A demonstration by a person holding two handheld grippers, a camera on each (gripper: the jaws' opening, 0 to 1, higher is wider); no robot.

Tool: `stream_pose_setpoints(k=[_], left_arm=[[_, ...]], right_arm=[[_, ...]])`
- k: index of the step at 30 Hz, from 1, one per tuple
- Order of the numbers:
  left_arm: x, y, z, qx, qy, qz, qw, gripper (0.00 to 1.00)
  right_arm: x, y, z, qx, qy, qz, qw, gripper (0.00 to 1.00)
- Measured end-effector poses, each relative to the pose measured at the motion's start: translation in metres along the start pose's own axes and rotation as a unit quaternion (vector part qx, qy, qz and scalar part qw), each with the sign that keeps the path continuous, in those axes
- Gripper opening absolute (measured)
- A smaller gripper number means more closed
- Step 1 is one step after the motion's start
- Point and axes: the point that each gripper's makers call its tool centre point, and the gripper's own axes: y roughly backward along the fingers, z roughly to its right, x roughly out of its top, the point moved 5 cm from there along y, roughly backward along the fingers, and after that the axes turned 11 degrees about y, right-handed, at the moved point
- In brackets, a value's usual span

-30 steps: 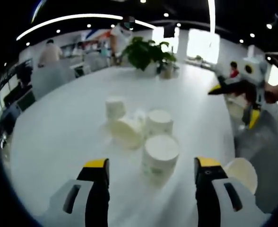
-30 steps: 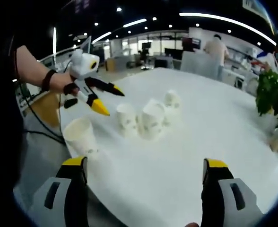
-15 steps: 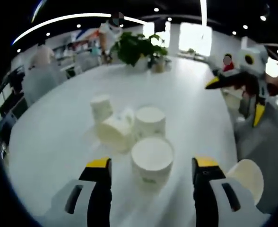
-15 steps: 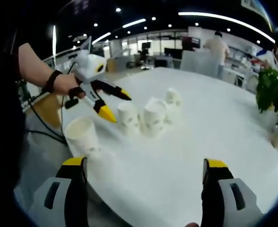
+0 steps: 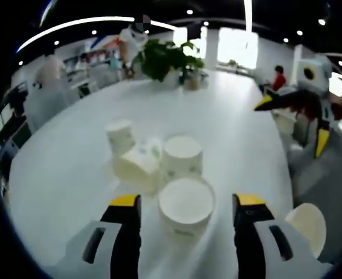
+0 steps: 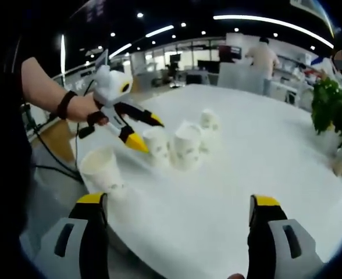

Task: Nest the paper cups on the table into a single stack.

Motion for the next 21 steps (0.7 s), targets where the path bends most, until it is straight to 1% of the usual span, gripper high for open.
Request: stream_pose_setpoints(k=[3,5,8,13,15,20,21], left_arm=[[-0.0008,-0.0012,-0.0013,0.004,-0.02,-0.006,0.9998,0.56],[-0.0016,-0.0025,-0.0004,0.002,-0.019,-0.008,0.9998,0.56],[-0.0042,-0.0041,0.0013,-0.002,-0.026,-0.013,0.9996,0.53],[-0.0066,-0.0063,0.002,-0.004,-0.032,-0.02,0.9993,0.51],[-0.0076,-0.0062,0.0007,-0.001,-0.037,-0.022,0.9991,0.48],[-0.0081,-0.0064,0.0007,-0.004,-0.033,-0.022,0.9992,0.44],[-0.0085,-0.0066,0.0006,-0.006,-0.043,-0.024,0.9987,0.42]], right_arm=[[0.0006,0.0008,0.0003,-0.002,-0.002,0.001,1.0,1.0],[0.0006,0.0014,0.0,-0.003,-0.004,0.002,1.0,0.99],[-0.0005,0.0018,-0.0006,-0.004,-0.006,0.002,1.0,0.99],[-0.0013,0.0034,-0.0019,-0.005,-0.008,0.001,1.0,0.99],[-0.0006,0.0047,-0.0024,-0.006,-0.011,0.005,0.9999,0.98],[-0.0001,0.0072,-0.0025,-0.01,-0.016,0.011,0.9998,0.98],[-0.0011,0.0073,-0.0023,-0.009,-0.015,0.009,0.9998,0.98]])
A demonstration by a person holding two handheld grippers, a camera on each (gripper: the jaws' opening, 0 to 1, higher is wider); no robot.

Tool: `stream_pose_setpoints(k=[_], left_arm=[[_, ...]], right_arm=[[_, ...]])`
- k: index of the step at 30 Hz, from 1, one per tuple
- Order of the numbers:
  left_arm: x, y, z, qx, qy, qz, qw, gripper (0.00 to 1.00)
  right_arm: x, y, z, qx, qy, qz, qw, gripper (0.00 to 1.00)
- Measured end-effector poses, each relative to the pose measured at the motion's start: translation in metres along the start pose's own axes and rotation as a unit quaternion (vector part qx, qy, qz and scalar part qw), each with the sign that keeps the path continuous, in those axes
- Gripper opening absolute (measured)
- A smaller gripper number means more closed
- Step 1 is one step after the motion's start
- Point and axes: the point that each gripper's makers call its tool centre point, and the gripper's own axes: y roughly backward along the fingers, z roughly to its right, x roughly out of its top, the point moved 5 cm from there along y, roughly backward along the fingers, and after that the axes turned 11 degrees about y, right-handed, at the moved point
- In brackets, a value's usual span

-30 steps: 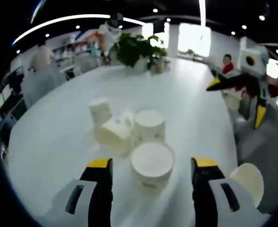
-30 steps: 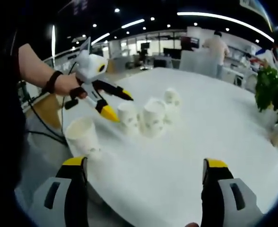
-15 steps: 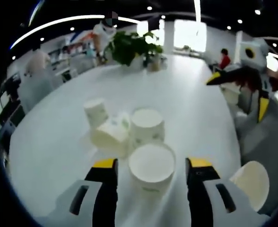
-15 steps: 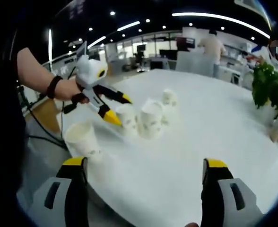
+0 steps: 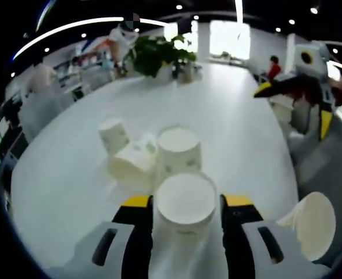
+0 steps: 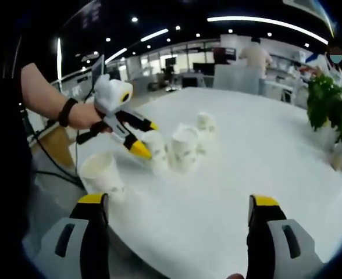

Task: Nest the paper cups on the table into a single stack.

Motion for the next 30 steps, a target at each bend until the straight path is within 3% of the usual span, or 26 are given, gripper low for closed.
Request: stream_pose_setpoints(k=[10,15,30], left_arm=[[0.0,0.005,0.004,-0.006,-0.016,0.002,0.9999,0.38],[0.003,0.011,0.007,-0.017,-0.011,0.011,0.9997,0.38],[0.013,0.03,0.007,-0.013,-0.005,0.03,0.9995,0.38]], right_arm=[[0.001,0.0,-0.003,0.002,-0.008,0.006,0.9999,0.98],[0.003,-0.002,-0.006,0.008,-0.002,0.006,1.0,0.97],[0.003,0.001,-0.007,0.006,0.002,0.005,1.0,0.97]])
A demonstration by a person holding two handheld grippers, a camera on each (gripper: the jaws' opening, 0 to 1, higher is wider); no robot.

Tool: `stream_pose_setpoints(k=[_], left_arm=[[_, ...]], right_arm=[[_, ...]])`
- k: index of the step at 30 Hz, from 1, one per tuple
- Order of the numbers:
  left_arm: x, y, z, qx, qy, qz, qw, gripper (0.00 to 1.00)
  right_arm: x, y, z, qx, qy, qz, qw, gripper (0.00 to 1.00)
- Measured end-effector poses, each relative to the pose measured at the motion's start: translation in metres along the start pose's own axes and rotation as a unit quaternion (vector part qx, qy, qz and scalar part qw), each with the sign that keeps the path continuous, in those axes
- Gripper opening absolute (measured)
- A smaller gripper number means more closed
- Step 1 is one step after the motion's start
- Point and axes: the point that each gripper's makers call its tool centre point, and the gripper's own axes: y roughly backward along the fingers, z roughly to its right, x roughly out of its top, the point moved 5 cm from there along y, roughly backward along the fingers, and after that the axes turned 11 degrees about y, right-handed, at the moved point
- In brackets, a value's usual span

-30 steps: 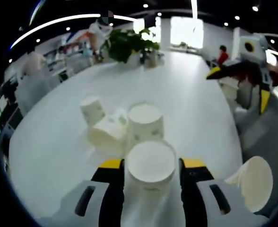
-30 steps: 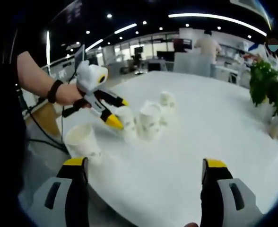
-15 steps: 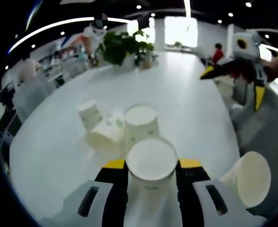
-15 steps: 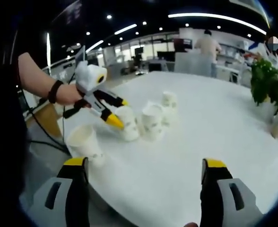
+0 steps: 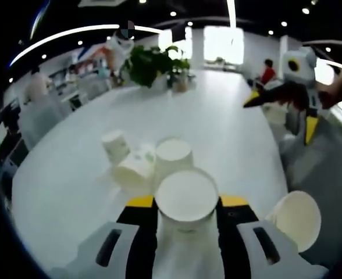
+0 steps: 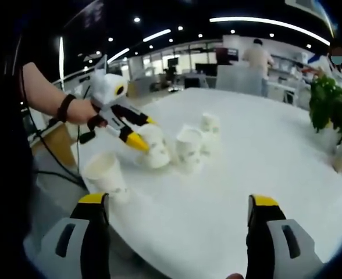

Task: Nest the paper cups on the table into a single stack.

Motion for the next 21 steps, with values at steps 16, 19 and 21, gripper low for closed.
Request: stream_pose_setpoints(k=[16,19,21], left_arm=[[0.027,0.029,-0.001,0.001,0.046,0.063,0.997,0.37],[0.03,0.034,0.005,-0.002,0.032,0.073,0.9968,0.37],[0.033,0.038,0.009,-0.007,0.028,0.078,0.9965,0.37]], right_arm=[[0.009,0.007,-0.002,-0.018,0.012,0.004,0.9998,0.97],[0.012,0.007,-0.003,-0.02,0.016,0.006,0.9996,0.97],[0.013,0.006,-0.004,-0.02,0.019,0.006,0.9996,0.97]])
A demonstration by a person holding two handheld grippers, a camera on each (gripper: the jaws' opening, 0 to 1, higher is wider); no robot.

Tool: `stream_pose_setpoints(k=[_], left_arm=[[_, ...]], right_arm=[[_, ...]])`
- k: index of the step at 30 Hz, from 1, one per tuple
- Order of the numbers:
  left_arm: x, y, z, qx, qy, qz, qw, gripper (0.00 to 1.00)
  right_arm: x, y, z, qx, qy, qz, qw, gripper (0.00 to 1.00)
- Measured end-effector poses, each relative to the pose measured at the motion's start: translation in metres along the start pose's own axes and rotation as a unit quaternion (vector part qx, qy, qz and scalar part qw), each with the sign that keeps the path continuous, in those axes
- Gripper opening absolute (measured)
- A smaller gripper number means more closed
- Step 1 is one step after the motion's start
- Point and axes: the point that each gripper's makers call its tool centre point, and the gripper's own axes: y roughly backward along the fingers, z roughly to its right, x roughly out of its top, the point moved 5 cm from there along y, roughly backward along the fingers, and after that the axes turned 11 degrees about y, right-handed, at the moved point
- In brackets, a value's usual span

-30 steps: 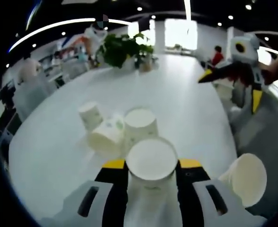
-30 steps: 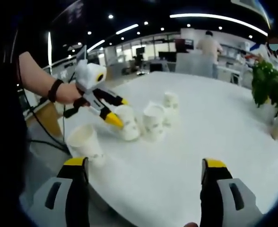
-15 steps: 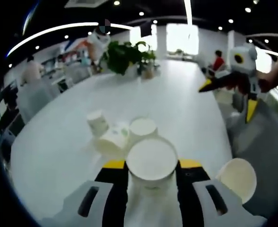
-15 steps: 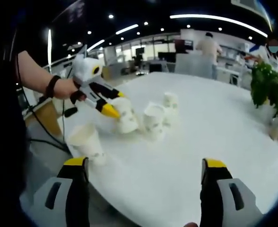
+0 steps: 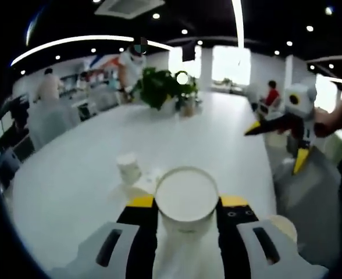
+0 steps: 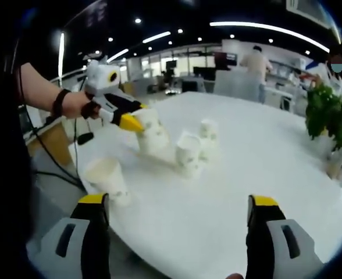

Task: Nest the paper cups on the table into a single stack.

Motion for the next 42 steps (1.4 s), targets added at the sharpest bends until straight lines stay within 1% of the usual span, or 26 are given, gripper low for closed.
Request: stream_pose_setpoints(k=[4,5,7,8,12,15,20,21,26,27,29,31,33,35,36,37,38,39,41,42], left_arm=[[0.006,0.005,0.006,-0.005,-0.004,0.007,1.0,0.37],[0.01,0.008,0.007,-0.005,-0.005,0.013,0.9999,0.37],[0.019,0.011,0.012,-0.014,0.018,0.035,0.9991,0.37],[0.022,0.013,0.014,-0.018,0.027,0.037,0.9988,0.37],[0.023,0.017,0.019,-0.02,0.013,0.035,0.9991,0.37],[0.026,0.021,0.024,-0.029,0.023,0.042,0.9984,0.37],[0.033,0.031,0.029,-0.032,0.024,0.055,0.9977,0.37],[0.035,0.034,0.03,-0.034,0.033,0.06,0.9971,0.37],[0.041,0.044,0.031,-0.032,0.03,0.074,0.9963,0.37],[0.045,0.048,0.032,-0.032,0.035,0.082,0.9955,0.37],[0.05,0.052,0.034,-0.035,0.042,0.089,0.9945,0.37],[0.055,0.057,0.037,-0.039,0.039,0.096,0.9939,0.37],[0.06,0.061,0.037,-0.036,0.036,0.097,0.994,0.37],[0.068,0.066,0.041,-0.043,0.042,0.115,0.9916,0.37],[0.071,0.068,0.042,-0.045,0.049,0.113,0.9913,0.37],[0.073,0.069,0.043,-0.045,0.046,0.115,0.9913,0.37],[0.076,0.07,0.045,-0.045,0.038,0.123,0.9907,0.37],[0.076,0.069,0.046,-0.044,0.038,0.122,0.9909,0.37],[0.077,0.068,0.048,-0.049,0.042,0.119,0.9907,0.37],[0.077,0.068,0.049,-0.052,0.042,0.122,0.9903,0.37]], right_arm=[[0.002,-0.002,-0.003,0.0,0.0,0.002,1.0,0.97],[0.002,-0.002,-0.004,0.0,0.001,0.002,1.0,0.97],[0.004,-0.003,-0.005,0.001,0.001,0.004,1.0,0.97],[0.004,-0.003,-0.006,0.001,0.001,0.004,1.0,0.97],[0.007,-0.002,-0.008,0.001,0.003,0.006,1.0,0.97],[0.009,-0.001,-0.007,-0.002,0.005,0.008,1.0,0.97],[0.012,0.001,-0.007,-0.009,0.002,0.013,0.9999,0.97],[0.012,0.002,-0.007,-0.01,0.0,0.015,0.9998,0.97],[0.017,0.003,-0.008,-0.014,-0.018,0.028,0.9993,0.97],[0.019,0.004,-0.009,-0.014,-0.024,0.033,0.9991,0.97],[0.024,0.004,-0.009,-0.012,-0.037,0.043,0.9983,0.97],[0.034,0.006,-0.009,-0.016,-0.038,0.058,0.9975,0.97],[0.043,0.007,-0.01,-0.014,-0.04,0.067,0.9969,0.96],[0.049,0.007,-0.011,-0.013,-0.042,0.075,0.9962,0.95],[0.052,0.006,-0.011,-0.013,-0.047,0.082,0.9954,0.95],[0.055,0.006,-0.011,-0.012,-0.051,0.087,0.9949,0.95],[0.061,0.006,-0.012,-0.009,-0.06,0.094,0.9937,0.94],[0.066,0.006,-0.013,-0.008,-0.065,0.102,0.9926,0.94],[0.08,0.007,-0.014,-0.006,-0.078,0.13,0.9884,0.92],[0.085,0.007,-0.014,-0.002,-0.081,0.136,0.9874,0.91]])
